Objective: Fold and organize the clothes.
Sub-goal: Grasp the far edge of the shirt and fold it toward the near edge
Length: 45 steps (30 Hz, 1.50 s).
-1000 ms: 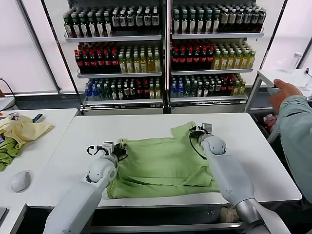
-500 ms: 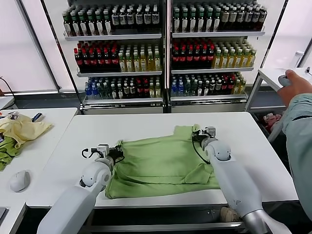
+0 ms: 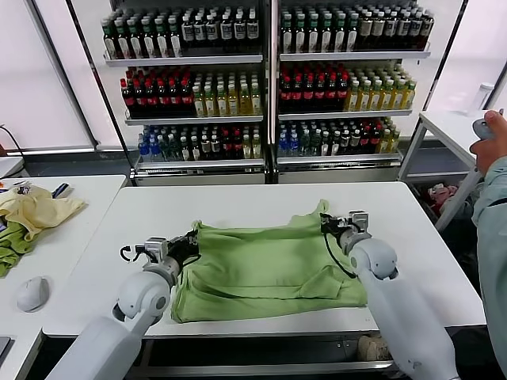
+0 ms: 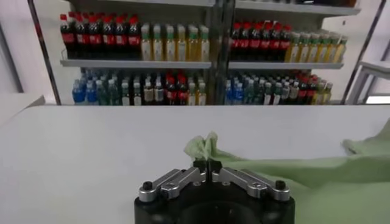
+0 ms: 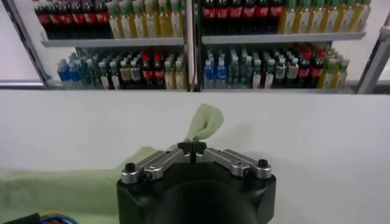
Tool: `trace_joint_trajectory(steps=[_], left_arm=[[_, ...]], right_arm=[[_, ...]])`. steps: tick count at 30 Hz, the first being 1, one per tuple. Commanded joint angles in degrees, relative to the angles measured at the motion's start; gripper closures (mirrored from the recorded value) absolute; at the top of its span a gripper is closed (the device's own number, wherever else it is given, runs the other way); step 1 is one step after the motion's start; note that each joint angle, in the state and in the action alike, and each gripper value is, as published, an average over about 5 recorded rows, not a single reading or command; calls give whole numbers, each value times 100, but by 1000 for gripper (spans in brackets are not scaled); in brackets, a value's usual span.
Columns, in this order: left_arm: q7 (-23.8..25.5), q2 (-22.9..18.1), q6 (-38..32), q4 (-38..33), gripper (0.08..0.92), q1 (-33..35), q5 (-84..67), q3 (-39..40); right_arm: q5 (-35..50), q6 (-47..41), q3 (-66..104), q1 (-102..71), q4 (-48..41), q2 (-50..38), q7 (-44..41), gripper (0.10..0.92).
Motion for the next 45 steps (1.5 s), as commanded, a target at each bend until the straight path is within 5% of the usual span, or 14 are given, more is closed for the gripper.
trace_joint_trajectory(steps=[1, 14, 28, 36, 45], left_arm=[[13, 221, 22, -1103, 908, 911, -31, -230], [134, 404, 209, -1351, 908, 1631, 488, -438], [245, 345, 382, -1334, 900, 1985, 1660, -437], [26, 44, 171, -1585, 709, 2342, 2078, -659], [-481, -793, 17, -1184, 450, 2487, 2321, -796]], right_arm=[[76, 17, 630, -1204, 1475, -379, 18, 910], [-93, 19, 1497, -2881, 2459, -289, 50, 910], [-740, 16, 1279, -3182, 2369, -20, 67, 890], [-883, 28, 1320, -3303, 2620, 31, 62, 664], [-929, 67, 1477, -3530, 2830, 116, 73, 405]])
